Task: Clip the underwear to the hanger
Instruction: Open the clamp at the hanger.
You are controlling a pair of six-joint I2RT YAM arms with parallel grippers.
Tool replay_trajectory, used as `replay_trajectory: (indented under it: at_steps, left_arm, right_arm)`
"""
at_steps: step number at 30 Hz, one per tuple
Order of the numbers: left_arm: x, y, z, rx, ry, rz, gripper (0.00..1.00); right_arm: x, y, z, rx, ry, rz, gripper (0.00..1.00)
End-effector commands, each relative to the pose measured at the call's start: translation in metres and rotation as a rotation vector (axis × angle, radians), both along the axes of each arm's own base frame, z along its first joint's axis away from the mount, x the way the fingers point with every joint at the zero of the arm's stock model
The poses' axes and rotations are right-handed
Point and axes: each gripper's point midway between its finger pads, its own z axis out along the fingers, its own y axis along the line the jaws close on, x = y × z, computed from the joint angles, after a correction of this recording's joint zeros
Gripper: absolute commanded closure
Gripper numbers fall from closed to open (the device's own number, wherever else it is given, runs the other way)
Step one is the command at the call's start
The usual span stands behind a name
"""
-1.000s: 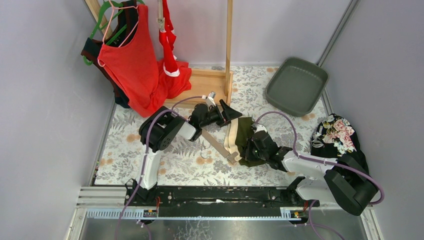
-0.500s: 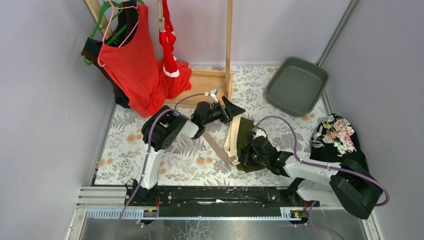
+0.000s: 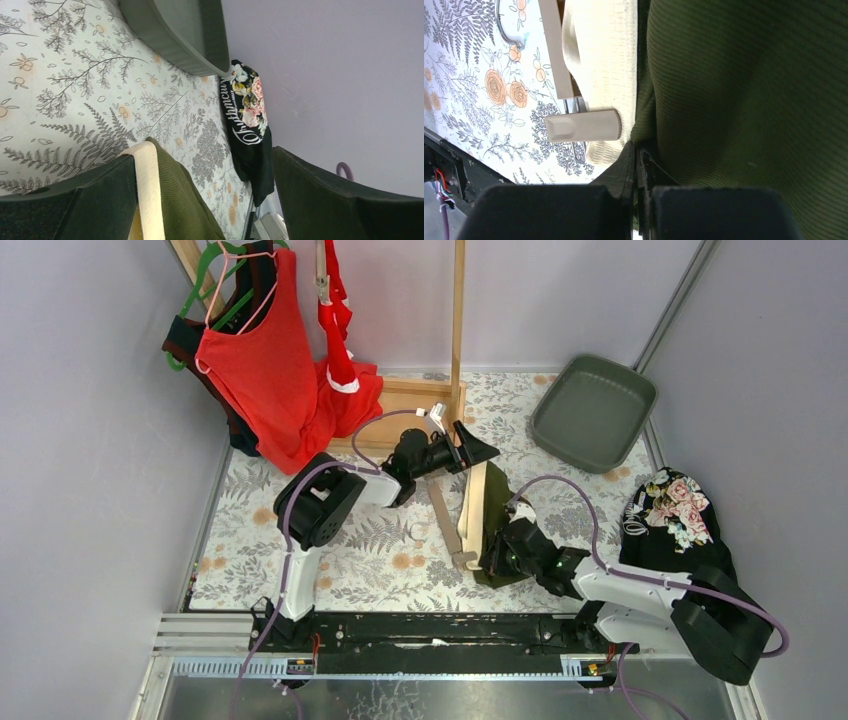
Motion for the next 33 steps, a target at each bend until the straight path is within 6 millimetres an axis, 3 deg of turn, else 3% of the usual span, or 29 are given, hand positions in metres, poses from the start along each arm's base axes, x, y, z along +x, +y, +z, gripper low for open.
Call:
replay_trajectory:
  at_steps: [1, 11, 12, 15, 19, 27, 33]
  left_arm:
    - [0.028, 0.009, 0.039, 0.022, -0.159, 0.108, 0.09]
    - [0.032, 0.019, 0.012, 0.105, -0.142, 0.165, 0.09]
    - [0.032, 0.019, 0.01, 0.107, -0.141, 0.166, 0.09]
    - [0.03, 0.017, 0.009, 0.105, -0.142, 0.16, 0.09]
    - [0.028, 0.016, 0.009, 0.106, -0.143, 0.154, 0.09]
    - [0.025, 0.016, 0.009, 0.108, -0.143, 0.148, 0.09]
    - [0.023, 0.017, 0.006, 0.115, -0.133, 0.143, 0.09]
  right_arm:
    - [-0.049, -0.039, -0.039, -0.175, 0.172, 0.038, 1.0]
    - [-0.056, -0.036, -0.023, -0.167, 0.134, 0.069, 0.99]
    - [-0.054, -0.035, -0.019, -0.167, 0.117, 0.071, 0.95]
    - [-0.039, -0.034, -0.003, -0.168, 0.032, 0.065, 0.66]
    - [-0.015, -0.033, 0.024, -0.181, -0.108, 0.046, 0.48]
    - [0.016, -0.023, 0.063, -0.196, -0.274, 0.054, 0.47]
    - [0.038, -0.002, 0.084, -0.253, -0.38, 0.157, 0.43]
